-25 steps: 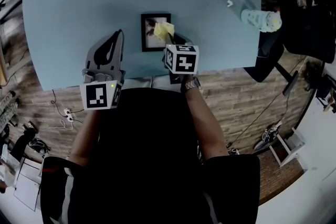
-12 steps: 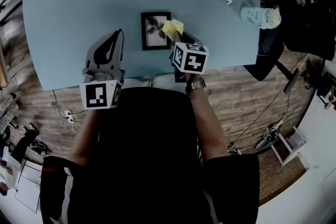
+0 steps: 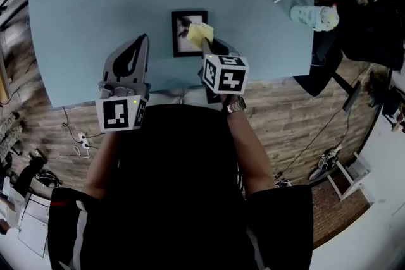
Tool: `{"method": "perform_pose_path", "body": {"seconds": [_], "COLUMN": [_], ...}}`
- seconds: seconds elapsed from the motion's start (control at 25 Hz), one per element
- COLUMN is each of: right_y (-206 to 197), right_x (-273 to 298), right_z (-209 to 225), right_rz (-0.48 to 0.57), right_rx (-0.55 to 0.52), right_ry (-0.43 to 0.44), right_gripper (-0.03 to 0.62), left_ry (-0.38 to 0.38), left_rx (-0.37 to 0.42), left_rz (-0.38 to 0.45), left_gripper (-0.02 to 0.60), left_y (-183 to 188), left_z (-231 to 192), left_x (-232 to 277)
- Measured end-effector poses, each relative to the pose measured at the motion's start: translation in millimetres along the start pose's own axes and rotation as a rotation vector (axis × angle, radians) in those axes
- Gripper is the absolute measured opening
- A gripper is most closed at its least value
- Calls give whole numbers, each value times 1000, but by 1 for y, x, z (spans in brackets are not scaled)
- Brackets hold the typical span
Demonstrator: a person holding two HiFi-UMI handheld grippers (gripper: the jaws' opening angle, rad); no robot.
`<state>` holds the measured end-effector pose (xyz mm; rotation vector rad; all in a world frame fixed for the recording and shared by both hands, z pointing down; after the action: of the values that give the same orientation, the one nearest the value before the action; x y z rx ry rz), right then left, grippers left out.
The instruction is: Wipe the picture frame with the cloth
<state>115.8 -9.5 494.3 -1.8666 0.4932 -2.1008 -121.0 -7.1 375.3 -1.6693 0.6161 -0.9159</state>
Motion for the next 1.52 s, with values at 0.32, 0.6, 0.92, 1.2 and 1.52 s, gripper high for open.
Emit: {"method": "perform_pose_path", "body": {"seconds": [0.32, 0.6, 0.92, 1.2, 1.52], "right_y": [-10, -20, -26, -26, -28], "right_x": [3, 9, 24, 28, 31], "right_z": [-42, -68, -78, -69, -51], "right_rz": [-21, -54, -92, -107, -116], "right_rx": [-92, -135, -177, -159, -140], "right_ry": [92, 142, 163, 147, 126], "right_gripper": [37, 37, 37, 37, 36], "left_ry": [19, 49, 68, 59, 46], "left_rx": [-6, -19, -28, -28, -34], "left_rz": [4, 6, -18, -15, -25], "left_gripper": [0, 0, 0, 0, 0], "left_y": [-2, -4, -9, -5, -5], "left_z": [0, -2, -2, 1, 6], "left_x": [-11, -22, -23, -17, -7]}}
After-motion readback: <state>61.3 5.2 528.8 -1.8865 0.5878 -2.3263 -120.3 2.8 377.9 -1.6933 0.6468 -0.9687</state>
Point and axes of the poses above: the fingertips, and each gripper's own axes: x forward along the fingers, z to its right, y out of its top, the point moved 8 cm from there along -x, backward along the fingers, and after that the axes turned 14 degrees about -y, right-handed, at the moved point
